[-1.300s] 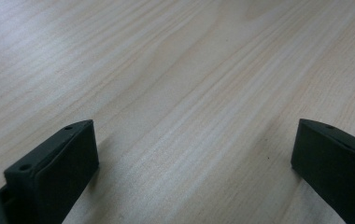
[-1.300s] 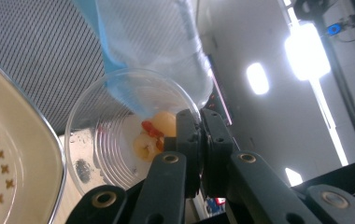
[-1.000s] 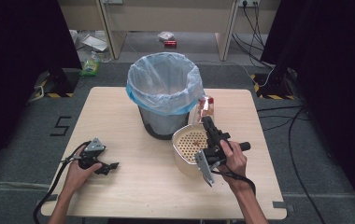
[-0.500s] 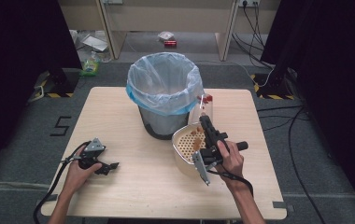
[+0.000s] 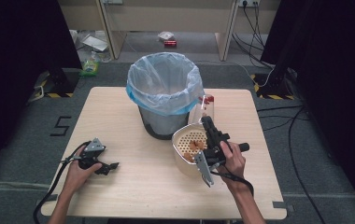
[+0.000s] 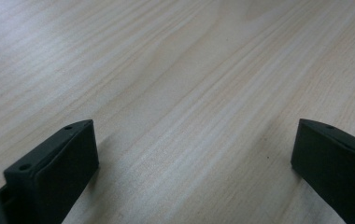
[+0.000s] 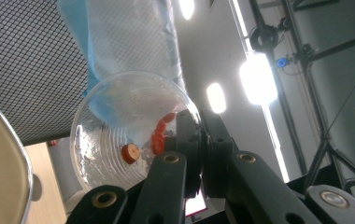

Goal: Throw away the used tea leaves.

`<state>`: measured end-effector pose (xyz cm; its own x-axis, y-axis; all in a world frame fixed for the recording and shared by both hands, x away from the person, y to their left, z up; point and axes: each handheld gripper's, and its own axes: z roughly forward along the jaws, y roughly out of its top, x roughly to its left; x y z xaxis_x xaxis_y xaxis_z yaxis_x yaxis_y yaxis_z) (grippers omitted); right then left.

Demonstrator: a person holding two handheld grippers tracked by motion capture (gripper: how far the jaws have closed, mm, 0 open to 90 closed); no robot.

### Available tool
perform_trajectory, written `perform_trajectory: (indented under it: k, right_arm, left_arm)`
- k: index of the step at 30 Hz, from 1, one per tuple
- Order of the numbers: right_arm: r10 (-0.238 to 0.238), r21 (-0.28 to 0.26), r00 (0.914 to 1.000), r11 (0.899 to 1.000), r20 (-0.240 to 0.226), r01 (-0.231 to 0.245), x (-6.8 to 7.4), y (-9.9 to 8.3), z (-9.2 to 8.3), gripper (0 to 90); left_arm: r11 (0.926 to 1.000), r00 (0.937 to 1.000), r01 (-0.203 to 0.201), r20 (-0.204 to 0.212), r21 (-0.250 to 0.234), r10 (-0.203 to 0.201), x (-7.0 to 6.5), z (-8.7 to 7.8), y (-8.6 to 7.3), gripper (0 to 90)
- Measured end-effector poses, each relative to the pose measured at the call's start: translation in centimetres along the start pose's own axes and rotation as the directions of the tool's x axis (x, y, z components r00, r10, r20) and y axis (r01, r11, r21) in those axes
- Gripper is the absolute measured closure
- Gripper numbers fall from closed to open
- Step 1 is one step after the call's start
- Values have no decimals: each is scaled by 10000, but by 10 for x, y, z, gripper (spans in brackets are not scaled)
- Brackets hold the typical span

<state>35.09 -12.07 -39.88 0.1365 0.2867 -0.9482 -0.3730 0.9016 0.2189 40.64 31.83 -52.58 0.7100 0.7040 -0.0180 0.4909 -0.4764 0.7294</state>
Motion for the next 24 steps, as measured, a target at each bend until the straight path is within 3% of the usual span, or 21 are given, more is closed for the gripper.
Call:
perform_trajectory:
  k: [3, 4, 6, 9, 13, 15, 16, 18, 21, 22, 24]
  right_arm:
    - [5, -55, 10000, 10000, 0, -5, -1, -2, -1, 882]
    - [-84, 335, 9996, 9994, -267, 93, 3, -6, 4, 881]
    - [-221, -152, 9997, 9996, 75, 223, 0, -1, -2, 882]
    - [-314, 242, 9993, 9992, -179, 318, 2, -5, 2, 881]
    - [-524, 173, 9986, 9985, -106, 526, 3, -4, 2, 881]
    - [-88, 290, 9995, 9995, -319, 97, 3, -5, 4, 881]
    - [453, 421, 9978, 9982, -478, -433, 2, -7, 5, 880]
    - [1657, 722, 9840, 9843, -657, -1609, -3, -14, 10, 880]
    - [3398, 1252, 9368, 9362, -840, -3283, -15, -25, 15, 880]
    - [3398, 1252, 9368, 9362, -840, -3283, -15, -25, 15, 880]
    - [4416, 1591, 8916, 8917, -1004, -4238, -23, -32, 19, 879]
  left_arm:
    - [10000, 10000, -11, -8, -2, 11, 0, 0, 0, 0]
    - [10000, 10000, 2, 0, 3, -2, 0, 0, 0, 0]
    - [10000, 10000, -6, -7, 1, 6, 0, 0, 0, 0]
    - [10000, 10000, 16, 5, 5, -16, 0, 0, 0, 0]
    - [10000, 10000, 14, 1, 6, -15, 0, 0, 0, 0]
    - [10000, 10000, 13, 2, 7, -13, 0, 0, 0, 0]
    - [10000, 10000, 13, 2, 7, -13, 0, 0, 0, 0]
    - [10000, 10000, 13, 1, 5, -13, 0, 0, 0, 0]
    - [10000, 10000, 18, 4, 6, -18, 0, 0, 0, 0]
    - [10000, 10000, 17, 6, 10, -17, 0, 0, 0, 0]
    - [10000, 10000, 22, 6, 8, -22, 0, 0, 0, 0]
